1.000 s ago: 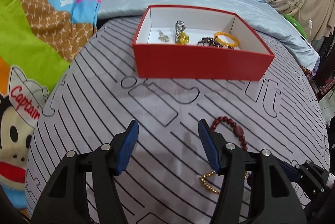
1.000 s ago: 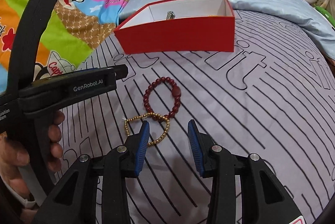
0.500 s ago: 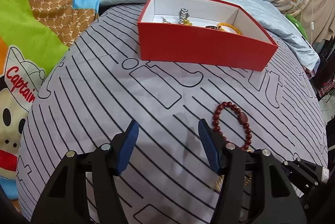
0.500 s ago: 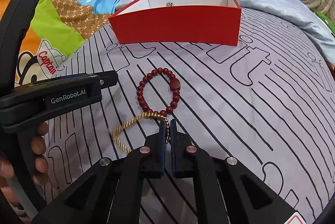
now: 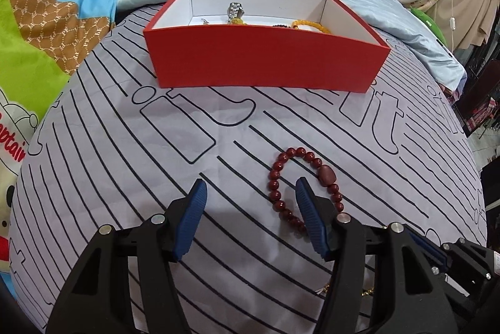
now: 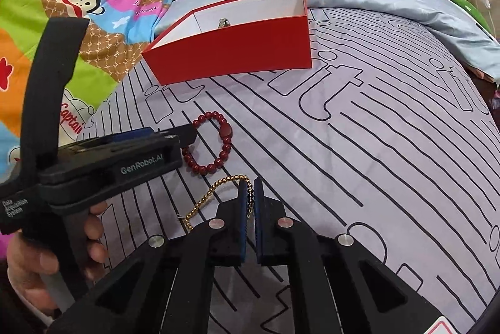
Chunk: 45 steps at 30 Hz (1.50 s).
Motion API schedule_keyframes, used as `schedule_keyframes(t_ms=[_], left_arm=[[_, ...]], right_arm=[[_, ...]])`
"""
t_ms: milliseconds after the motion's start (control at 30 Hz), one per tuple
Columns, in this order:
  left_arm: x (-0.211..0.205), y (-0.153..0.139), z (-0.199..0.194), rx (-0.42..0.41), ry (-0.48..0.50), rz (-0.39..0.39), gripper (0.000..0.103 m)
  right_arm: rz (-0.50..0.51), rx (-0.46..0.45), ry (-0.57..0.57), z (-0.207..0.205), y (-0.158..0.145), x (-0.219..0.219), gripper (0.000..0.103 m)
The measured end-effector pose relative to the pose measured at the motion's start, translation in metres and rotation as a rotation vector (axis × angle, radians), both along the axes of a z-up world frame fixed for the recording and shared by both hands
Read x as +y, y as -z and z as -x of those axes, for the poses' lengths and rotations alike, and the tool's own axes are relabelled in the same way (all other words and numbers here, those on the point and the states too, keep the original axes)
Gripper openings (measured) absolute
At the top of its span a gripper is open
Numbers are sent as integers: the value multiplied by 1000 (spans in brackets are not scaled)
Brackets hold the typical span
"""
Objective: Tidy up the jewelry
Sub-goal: 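Close the left tool on the red bead bracelet and lift it, then carry the red bracelet and gold chain into the red box and open both tools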
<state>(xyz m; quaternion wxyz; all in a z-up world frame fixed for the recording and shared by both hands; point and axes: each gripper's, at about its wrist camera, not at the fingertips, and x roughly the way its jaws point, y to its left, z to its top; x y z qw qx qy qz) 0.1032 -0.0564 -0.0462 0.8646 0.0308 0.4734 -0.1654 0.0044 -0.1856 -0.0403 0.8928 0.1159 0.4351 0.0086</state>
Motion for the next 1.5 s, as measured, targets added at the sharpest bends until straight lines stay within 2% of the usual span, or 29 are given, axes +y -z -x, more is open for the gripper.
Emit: schedule_keyframes(t_ms=[200,300,367,633,1000,1500], left_arm=[[-4,3,2,-31,4,-37,41],[-3,2,0,-34,9,-34,25],[-3,2,-1,-27,19,-23,7],[8,-10,-2,-15,24,36,7],[24,-56,3,-92,25,70,7],[21,-125,-24,-240,33,83,7]], right_arm=[[-9,-1,1,-1,0,-1,3],[-15,-2,4,0,0,-3,3],[-16,-4,4,0,-1,-3,3],[-8,-40,2,1,-18,-7,3],[-7,-144,-19,-12,-61,-9,3],[28,-290,-60,-70,-126,-8,3]])
